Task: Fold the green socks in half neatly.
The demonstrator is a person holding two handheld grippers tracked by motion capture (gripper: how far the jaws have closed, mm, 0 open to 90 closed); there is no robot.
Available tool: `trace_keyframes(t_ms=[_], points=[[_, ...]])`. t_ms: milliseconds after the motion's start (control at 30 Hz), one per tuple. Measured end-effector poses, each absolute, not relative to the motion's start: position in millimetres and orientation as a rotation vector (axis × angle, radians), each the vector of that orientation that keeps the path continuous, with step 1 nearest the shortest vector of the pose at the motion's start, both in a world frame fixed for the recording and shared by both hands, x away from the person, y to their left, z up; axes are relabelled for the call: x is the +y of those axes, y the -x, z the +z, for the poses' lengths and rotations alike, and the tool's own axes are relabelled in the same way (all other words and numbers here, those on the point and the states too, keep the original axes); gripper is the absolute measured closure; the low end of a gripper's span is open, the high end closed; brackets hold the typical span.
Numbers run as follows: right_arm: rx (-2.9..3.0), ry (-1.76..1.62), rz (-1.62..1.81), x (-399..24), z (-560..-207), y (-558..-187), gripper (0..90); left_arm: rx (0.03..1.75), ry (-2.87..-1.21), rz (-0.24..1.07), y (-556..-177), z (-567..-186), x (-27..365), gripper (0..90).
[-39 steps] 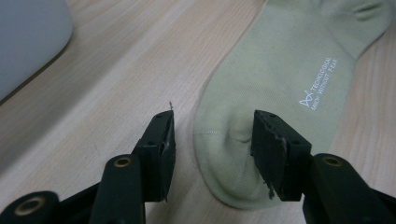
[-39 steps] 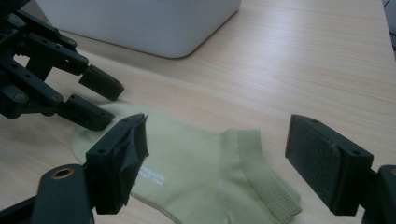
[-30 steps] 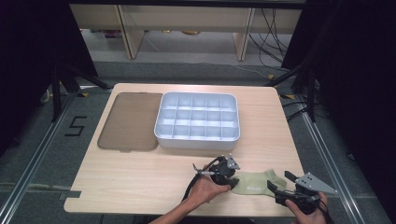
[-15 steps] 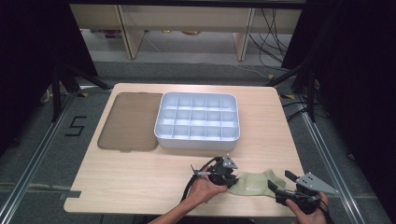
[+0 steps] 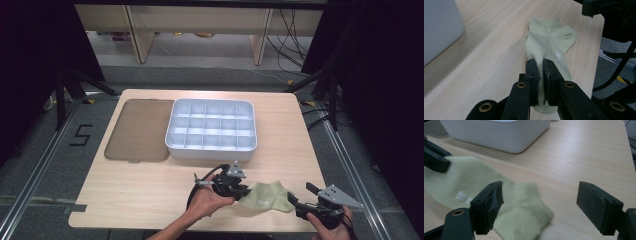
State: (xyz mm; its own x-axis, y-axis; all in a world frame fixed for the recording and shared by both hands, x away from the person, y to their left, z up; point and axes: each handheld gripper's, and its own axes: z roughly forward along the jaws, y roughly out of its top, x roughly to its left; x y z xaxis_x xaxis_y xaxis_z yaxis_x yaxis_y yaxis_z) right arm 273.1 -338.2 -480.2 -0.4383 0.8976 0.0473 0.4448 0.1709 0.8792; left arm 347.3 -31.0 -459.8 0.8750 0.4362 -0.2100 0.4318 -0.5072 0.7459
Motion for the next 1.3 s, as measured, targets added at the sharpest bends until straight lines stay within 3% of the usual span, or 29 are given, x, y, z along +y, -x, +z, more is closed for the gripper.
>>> trace_keyframes(t_ms=[767, 1300], points=[[1.976, -1.265, 1.191, -337.0, -483.6, -274.9, 21.8, 0.75, -2.211, 0.08, -343.6, -462.9, 95.3, 83.1], [2.001, -1.256, 1.204, -330.0, -484.2, -274.4, 21.8, 0.784, -2.258, 0.105, -344.0, -485.0, 122.1, 82.9]])
